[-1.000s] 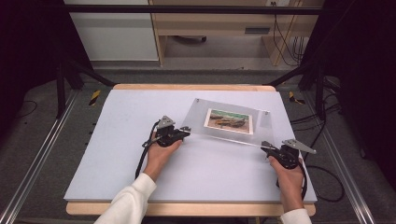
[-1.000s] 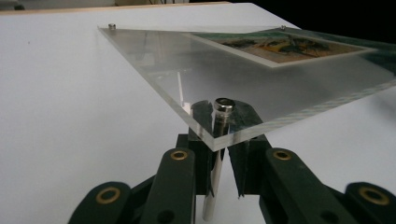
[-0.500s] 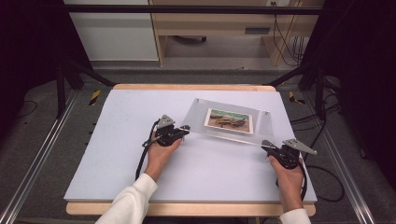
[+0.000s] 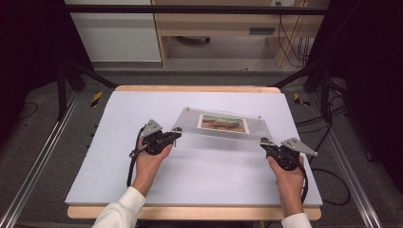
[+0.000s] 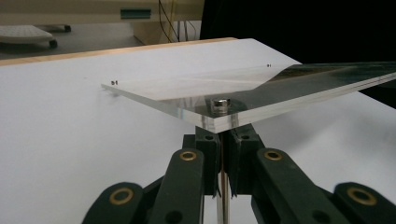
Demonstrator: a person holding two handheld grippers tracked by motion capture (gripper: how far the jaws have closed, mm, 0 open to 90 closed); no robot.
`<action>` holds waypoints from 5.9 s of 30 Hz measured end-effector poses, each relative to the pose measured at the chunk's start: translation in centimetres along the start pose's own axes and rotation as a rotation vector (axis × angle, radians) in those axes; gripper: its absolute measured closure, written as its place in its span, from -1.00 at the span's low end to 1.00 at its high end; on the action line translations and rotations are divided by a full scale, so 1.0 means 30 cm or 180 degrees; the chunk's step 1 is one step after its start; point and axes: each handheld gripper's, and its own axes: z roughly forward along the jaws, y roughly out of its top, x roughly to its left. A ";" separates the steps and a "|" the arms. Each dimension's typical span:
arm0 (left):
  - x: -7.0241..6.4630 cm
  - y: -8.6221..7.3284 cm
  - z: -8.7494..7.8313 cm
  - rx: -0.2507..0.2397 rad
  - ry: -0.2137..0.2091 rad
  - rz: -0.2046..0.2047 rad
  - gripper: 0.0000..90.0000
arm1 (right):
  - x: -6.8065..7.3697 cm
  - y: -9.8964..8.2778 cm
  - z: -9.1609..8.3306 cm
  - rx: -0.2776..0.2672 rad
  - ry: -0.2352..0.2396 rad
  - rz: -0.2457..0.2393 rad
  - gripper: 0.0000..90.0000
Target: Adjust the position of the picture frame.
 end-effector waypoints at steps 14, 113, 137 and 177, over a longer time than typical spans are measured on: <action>0.085 -0.031 -0.165 -0.0198 0.0244 0.0002 0.84 | 0.129 0.059 0.123 -0.0017 0.0257 -0.0174 0.88; 0.102 -0.196 -0.191 0.0504 0.0341 -0.0047 0.78 | 0.181 -0.090 0.170 0.0732 0.0402 -0.0069 0.86; 0.112 -0.180 -0.264 0.0545 0.0267 -0.0176 -0.52 | 0.178 -0.056 0.080 0.0945 0.0450 -0.0114 -0.55; 0.142 -0.087 -0.150 0.0585 0.0171 -0.0493 -0.68 | 0.154 0.055 0.199 0.0923 0.0528 0.0112 -0.54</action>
